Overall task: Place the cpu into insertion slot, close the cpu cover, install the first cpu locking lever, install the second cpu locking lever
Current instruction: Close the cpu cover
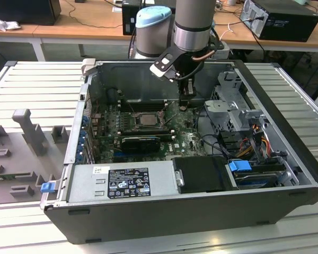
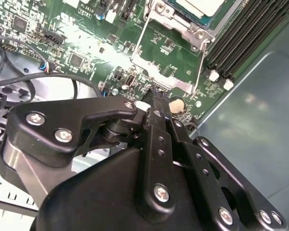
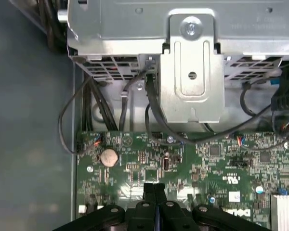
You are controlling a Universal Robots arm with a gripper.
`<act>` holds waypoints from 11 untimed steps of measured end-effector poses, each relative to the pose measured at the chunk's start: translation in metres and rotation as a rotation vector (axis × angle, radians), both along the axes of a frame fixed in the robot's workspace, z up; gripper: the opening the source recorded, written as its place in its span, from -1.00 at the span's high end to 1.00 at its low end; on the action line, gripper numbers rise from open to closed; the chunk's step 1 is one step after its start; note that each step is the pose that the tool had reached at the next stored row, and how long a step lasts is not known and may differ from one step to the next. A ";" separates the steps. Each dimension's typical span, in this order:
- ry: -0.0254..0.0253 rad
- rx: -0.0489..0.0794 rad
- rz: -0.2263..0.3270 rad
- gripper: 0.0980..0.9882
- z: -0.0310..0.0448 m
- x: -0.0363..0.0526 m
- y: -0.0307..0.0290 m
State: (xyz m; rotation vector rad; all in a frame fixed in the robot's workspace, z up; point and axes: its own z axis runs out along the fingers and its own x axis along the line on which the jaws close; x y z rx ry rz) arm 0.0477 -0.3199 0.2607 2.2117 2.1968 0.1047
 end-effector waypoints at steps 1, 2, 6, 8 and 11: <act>0.0000 0.000 0.002 0.98 -0.0024 0.0011 0.0000; 0.0000 0.000 0.002 0.98 -0.0054 0.0013 0.0000; 0.0000 0.000 0.003 0.98 -0.0080 -0.0065 0.0000; 0.0000 0.000 0.003 0.98 -0.0081 -0.0094 0.0000; 0.0000 0.000 0.003 0.98 -0.0082 -0.0120 0.0000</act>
